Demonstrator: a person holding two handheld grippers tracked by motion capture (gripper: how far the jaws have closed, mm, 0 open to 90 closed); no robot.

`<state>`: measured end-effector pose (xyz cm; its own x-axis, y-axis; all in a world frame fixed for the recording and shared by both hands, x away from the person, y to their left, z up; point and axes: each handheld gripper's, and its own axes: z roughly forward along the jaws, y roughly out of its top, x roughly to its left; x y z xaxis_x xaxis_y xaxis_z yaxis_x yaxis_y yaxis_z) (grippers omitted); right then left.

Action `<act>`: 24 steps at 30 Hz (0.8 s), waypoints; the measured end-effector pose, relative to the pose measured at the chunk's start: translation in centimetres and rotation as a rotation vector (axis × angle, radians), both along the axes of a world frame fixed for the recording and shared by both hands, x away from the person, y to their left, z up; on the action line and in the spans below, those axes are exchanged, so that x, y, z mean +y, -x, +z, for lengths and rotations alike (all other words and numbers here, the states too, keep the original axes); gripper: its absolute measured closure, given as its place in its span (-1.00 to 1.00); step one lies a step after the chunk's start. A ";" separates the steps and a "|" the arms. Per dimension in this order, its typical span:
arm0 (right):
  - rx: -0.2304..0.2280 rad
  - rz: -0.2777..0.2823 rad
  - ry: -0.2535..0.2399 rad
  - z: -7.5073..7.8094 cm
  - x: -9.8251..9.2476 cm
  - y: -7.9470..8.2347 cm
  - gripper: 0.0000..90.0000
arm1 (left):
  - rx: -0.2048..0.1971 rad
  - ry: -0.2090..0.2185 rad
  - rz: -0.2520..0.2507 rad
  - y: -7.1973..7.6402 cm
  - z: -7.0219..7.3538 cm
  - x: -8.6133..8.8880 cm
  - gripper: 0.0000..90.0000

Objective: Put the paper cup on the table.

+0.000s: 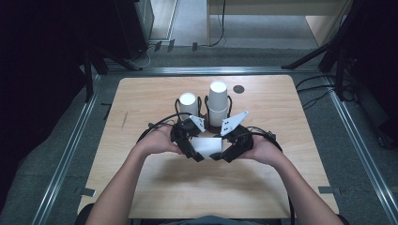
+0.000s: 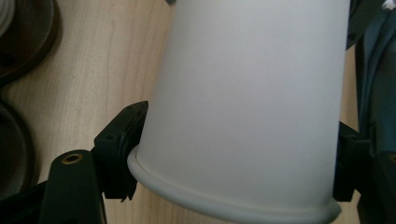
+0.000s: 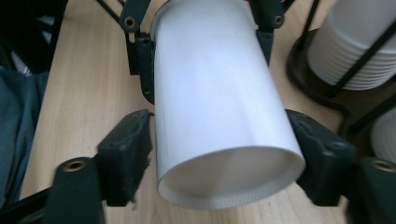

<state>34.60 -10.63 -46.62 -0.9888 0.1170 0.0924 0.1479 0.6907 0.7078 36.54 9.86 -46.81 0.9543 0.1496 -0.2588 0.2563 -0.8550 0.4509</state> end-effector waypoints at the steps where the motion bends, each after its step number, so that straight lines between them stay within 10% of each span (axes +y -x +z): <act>1: 0.006 0.007 0.012 -0.1 0.1 0.0 -0.28 | -0.002 -0.003 -0.004 0.0 0.0 0.0 -0.48; 10: 0.045 0.004 -0.009 0.1 -0.6 -0.5 -0.26 | -0.086 0.086 0.052 0.6 0.2 0.6 -0.75; 24: 0.025 -0.035 -0.108 1.3 -2.1 -0.7 -0.26 | -0.111 0.272 0.164 1.6 0.7 1.4 -0.92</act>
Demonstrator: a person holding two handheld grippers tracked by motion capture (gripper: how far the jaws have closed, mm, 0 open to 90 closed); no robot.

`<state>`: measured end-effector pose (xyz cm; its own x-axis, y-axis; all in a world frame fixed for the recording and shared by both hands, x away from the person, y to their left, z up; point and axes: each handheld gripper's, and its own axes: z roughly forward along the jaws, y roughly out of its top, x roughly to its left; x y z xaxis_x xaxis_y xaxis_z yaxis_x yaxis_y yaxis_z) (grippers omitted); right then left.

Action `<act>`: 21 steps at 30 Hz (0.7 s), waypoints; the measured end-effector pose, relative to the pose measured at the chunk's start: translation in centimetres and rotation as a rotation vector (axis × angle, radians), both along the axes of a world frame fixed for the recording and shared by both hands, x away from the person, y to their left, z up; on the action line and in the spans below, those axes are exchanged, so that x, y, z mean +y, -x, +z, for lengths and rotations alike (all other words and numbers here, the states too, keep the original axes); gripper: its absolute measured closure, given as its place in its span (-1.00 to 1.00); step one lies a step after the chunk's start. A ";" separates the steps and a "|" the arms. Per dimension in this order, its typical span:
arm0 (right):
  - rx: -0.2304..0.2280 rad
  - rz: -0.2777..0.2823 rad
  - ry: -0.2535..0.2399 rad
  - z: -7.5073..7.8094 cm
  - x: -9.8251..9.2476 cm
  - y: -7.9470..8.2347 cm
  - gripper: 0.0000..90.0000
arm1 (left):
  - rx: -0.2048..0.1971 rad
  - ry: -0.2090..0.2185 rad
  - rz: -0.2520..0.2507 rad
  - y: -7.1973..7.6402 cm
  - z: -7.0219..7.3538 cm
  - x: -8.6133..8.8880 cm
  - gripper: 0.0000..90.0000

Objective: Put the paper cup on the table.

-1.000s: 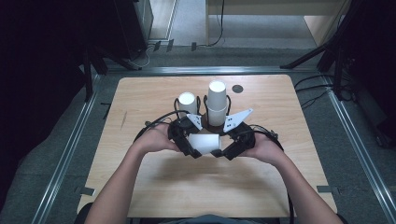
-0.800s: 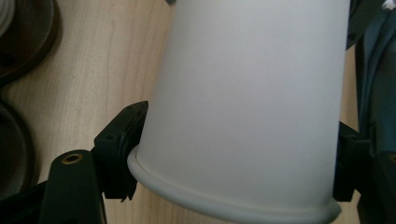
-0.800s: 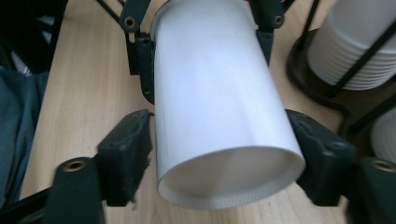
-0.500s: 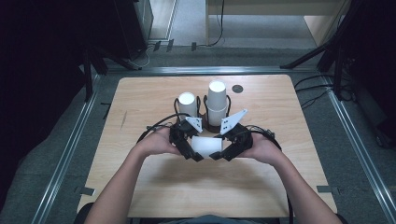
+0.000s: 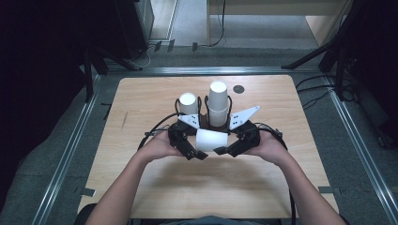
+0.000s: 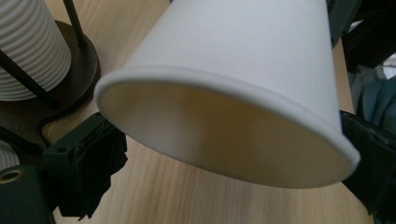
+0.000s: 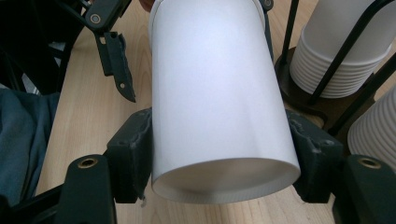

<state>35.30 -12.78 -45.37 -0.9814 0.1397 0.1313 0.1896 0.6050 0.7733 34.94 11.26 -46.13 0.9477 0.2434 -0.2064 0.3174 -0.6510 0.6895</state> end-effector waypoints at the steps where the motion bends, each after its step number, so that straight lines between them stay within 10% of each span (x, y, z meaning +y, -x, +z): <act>1: -0.002 -0.005 -0.005 0.1 -0.1 0.0 -0.26 | 0.004 0.008 0.004 0.0 0.0 0.0 -0.92; 21: 0.042 0.014 -0.121 0.6 -0.4 -0.1 -0.26 | 0.065 0.239 0.028 -0.2 0.5 1.3 -0.68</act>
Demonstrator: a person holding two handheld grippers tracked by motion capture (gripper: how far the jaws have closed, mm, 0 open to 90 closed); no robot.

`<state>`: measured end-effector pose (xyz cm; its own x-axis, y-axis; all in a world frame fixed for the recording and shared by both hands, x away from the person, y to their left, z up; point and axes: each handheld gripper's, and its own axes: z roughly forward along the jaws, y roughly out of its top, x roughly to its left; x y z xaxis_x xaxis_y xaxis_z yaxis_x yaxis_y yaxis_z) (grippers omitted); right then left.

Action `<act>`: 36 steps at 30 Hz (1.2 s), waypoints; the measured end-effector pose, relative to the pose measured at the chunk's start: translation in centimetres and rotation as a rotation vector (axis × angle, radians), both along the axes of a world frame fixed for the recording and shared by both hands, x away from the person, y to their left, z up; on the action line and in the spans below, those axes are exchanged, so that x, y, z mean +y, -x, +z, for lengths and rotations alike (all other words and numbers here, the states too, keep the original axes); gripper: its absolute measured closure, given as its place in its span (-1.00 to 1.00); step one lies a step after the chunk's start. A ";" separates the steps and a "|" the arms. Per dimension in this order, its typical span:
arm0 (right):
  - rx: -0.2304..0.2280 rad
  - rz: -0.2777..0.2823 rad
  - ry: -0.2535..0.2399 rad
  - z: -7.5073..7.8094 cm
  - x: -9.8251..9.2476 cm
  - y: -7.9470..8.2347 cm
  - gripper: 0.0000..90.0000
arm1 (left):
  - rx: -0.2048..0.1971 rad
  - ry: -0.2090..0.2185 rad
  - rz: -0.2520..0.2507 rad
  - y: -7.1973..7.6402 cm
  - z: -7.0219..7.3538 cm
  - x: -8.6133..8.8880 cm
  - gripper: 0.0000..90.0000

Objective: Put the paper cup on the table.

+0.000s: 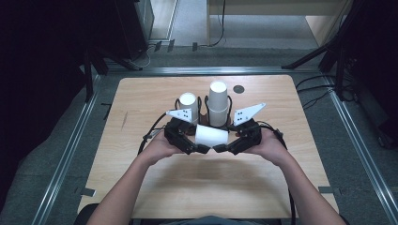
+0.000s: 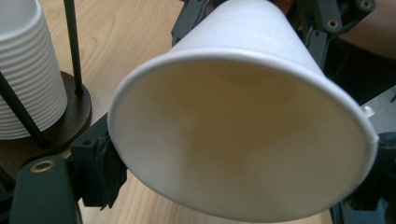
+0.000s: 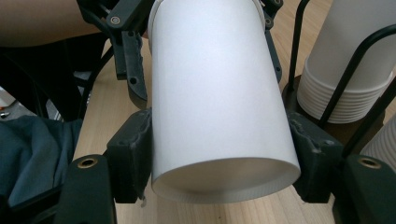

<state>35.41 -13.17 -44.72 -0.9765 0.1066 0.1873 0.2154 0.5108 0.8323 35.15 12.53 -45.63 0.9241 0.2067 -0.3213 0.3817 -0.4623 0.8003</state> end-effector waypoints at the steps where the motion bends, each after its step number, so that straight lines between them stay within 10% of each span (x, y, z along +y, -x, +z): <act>1: 0.001 0.005 -0.004 0.0 0.0 0.0 -0.26 | 0.011 0.012 -0.007 0.0 0.0 0.1 -0.67; 19: -0.009 -0.007 0.046 -0.2 0.3 0.2 -0.40 | 0.027 -0.055 -0.034 -0.4 0.3 0.3 -0.48; 36: -0.038 -0.068 0.146 -0.9 0.4 0.0 -0.45 | -0.086 -0.230 0.032 -0.3 2.9 1.2 -0.47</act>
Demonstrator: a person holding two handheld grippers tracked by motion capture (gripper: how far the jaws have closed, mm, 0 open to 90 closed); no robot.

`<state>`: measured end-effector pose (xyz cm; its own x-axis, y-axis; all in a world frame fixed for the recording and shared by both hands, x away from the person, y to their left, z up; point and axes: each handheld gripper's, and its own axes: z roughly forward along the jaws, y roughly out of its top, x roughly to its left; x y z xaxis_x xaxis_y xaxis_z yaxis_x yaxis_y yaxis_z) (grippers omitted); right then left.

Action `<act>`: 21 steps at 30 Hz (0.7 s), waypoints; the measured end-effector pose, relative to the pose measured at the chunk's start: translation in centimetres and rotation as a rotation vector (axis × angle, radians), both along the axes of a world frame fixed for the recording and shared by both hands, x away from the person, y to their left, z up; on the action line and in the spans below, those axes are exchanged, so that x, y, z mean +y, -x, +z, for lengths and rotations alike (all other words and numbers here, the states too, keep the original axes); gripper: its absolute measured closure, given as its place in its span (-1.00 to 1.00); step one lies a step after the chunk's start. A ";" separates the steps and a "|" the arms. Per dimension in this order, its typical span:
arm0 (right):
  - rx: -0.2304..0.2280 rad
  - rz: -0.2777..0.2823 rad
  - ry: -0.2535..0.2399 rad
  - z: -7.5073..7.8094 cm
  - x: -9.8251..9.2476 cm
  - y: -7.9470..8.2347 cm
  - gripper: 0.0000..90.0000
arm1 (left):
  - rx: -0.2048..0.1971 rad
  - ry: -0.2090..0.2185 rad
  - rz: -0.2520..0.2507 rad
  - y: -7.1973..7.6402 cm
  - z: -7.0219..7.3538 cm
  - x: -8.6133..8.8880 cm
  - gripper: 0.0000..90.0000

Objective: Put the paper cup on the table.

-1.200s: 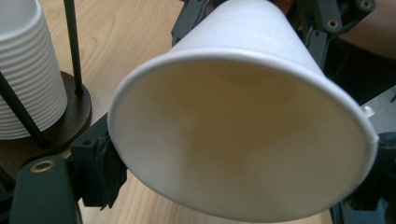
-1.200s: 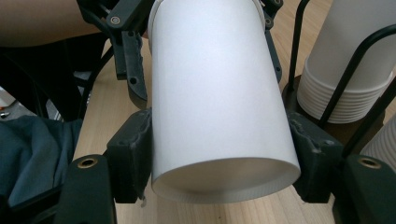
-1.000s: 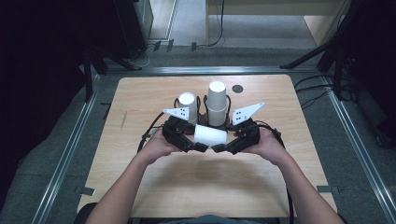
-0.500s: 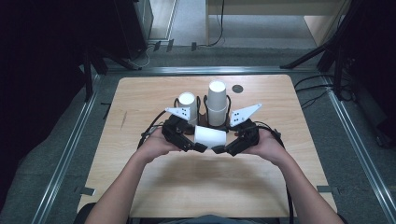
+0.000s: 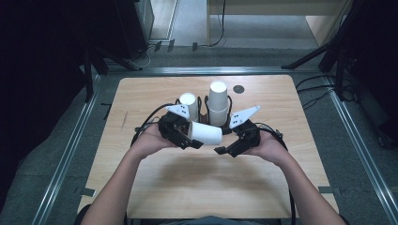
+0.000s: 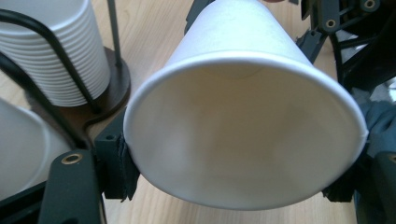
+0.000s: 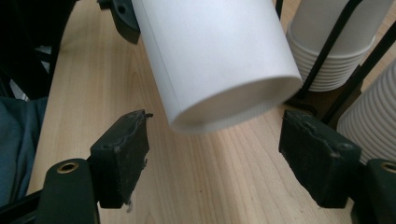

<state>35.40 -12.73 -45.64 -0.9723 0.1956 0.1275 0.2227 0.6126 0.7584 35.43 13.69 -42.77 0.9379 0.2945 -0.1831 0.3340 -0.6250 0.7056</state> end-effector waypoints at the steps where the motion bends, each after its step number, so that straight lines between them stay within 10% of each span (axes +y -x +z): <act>1: 0.000 0.001 0.005 -0.1 0.0 -0.1 -0.45 | -0.007 -0.010 0.003 -0.1 0.1 0.1 -0.47; 21: -0.023 -0.009 0.046 -0.6 0.7 -0.1 -0.48 | -0.064 -0.234 -0.040 -0.4 0.1 -2.4 -0.47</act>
<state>35.52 -12.06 -46.28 -0.9730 0.2099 0.0964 0.2118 0.6446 0.7346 35.83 11.27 -42.70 0.9572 0.2843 -0.0545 0.2652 -0.7857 0.5589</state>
